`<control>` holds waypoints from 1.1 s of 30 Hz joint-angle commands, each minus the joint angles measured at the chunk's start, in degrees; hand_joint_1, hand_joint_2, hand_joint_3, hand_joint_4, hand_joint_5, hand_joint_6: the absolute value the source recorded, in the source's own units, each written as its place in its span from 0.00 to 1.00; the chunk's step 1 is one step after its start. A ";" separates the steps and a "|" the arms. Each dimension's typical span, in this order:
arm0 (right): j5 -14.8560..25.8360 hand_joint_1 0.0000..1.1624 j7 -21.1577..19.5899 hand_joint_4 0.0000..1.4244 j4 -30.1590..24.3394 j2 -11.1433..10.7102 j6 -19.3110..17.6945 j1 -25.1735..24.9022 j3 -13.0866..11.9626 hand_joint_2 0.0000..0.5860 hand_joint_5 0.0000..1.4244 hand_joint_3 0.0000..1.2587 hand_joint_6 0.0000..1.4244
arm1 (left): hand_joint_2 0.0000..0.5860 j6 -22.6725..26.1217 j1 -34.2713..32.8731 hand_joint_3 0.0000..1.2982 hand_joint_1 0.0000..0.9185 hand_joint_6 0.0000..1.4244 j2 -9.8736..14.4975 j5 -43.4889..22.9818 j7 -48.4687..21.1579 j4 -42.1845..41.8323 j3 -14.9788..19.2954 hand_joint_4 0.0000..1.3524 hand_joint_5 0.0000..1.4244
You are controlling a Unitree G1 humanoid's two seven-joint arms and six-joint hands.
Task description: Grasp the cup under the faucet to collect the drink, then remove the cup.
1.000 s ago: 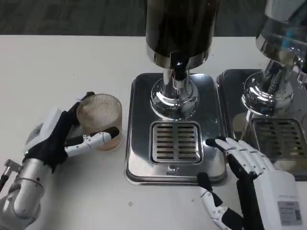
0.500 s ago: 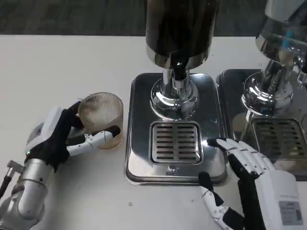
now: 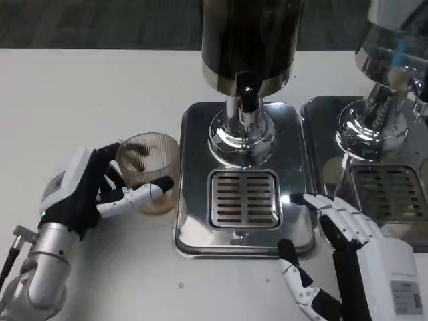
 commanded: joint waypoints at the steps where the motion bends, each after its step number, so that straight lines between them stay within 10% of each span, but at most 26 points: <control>1: 0.28 0.36 -0.25 0.20 1.02 -0.28 -0.89 -0.47 0.13 0.73 0.17 0.27 0.20 | 0.24 -3.06 1.05 0.40 0.44 0.77 0.90 -0.47 2.19 -1.43 1.00 0.45 0.62; 19: 1.21 0.36 -0.88 0.21 2.81 -0.07 -2.35 -1.65 0.00 0.73 0.18 0.28 0.20 | 0.23 -9.30 2.60 0.42 0.45 0.80 2.44 -0.85 4.09 -5.14 3.95 0.48 0.65; 33: 1.24 0.36 -2.28 0.21 2.04 0.82 -2.61 -0.42 0.19 0.73 0.18 0.28 0.23 | 0.22 -6.91 -1.73 0.43 0.45 0.80 -2.20 2.00 -0.06 -4.19 -0.73 0.48 0.65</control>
